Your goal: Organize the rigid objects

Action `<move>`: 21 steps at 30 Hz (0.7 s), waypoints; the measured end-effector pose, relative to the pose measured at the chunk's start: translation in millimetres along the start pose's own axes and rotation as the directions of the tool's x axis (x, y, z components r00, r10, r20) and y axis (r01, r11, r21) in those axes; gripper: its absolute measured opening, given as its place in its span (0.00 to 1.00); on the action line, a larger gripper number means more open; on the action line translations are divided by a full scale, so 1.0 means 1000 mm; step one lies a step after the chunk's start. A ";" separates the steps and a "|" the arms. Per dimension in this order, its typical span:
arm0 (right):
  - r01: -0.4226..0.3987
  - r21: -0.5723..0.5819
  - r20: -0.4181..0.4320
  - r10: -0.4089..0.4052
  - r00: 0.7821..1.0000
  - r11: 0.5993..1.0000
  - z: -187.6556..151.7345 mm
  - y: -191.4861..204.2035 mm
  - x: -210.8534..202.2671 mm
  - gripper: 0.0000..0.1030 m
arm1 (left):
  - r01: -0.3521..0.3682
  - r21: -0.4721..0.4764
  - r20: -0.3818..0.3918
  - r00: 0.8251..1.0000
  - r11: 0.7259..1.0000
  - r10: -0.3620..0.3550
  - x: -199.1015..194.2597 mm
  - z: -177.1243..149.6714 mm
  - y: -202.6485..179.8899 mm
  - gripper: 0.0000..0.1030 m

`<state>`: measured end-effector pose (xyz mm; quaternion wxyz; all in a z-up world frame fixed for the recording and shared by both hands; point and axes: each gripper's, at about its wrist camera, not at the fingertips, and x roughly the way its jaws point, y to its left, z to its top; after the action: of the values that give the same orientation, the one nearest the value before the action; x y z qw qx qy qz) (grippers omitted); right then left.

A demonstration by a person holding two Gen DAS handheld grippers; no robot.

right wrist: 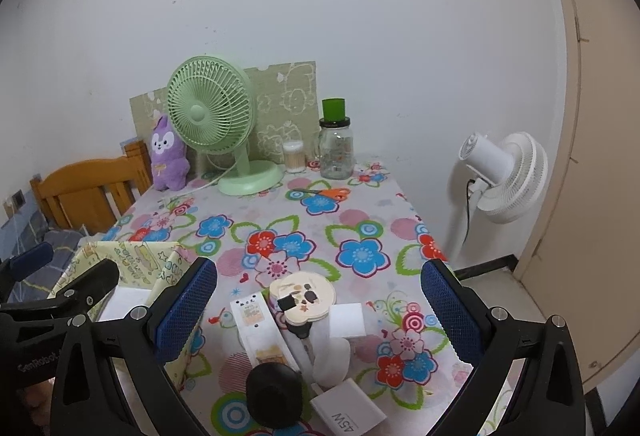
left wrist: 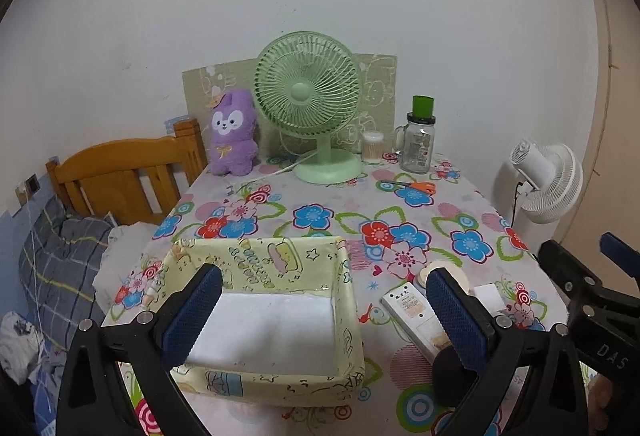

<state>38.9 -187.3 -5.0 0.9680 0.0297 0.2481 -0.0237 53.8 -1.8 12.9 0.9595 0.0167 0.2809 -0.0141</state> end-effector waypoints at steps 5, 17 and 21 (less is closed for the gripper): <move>0.010 0.017 -0.003 -0.010 1.000 1.000 -0.003 -0.004 -0.005 1.00 | -0.004 0.003 0.017 1.000 1.000 0.004 -0.008 -0.005 -0.001 1.00; 0.015 0.003 -0.041 -0.015 0.999 1.000 -0.008 -0.001 -0.003 1.00 | -0.015 0.031 0.008 1.000 0.999 0.015 -0.012 -0.017 -0.005 1.00; 0.016 -0.010 -0.039 -0.017 0.999 1.000 -0.008 0.003 -0.005 1.00 | -0.009 0.025 0.005 1.000 1.000 0.009 -0.012 -0.018 -0.005 1.00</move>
<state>30.8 -183.4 -9.4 0.9628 0.0232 0.2675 -0.0298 33.5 -6.0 4.2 0.9600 0.0298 0.2780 -0.0134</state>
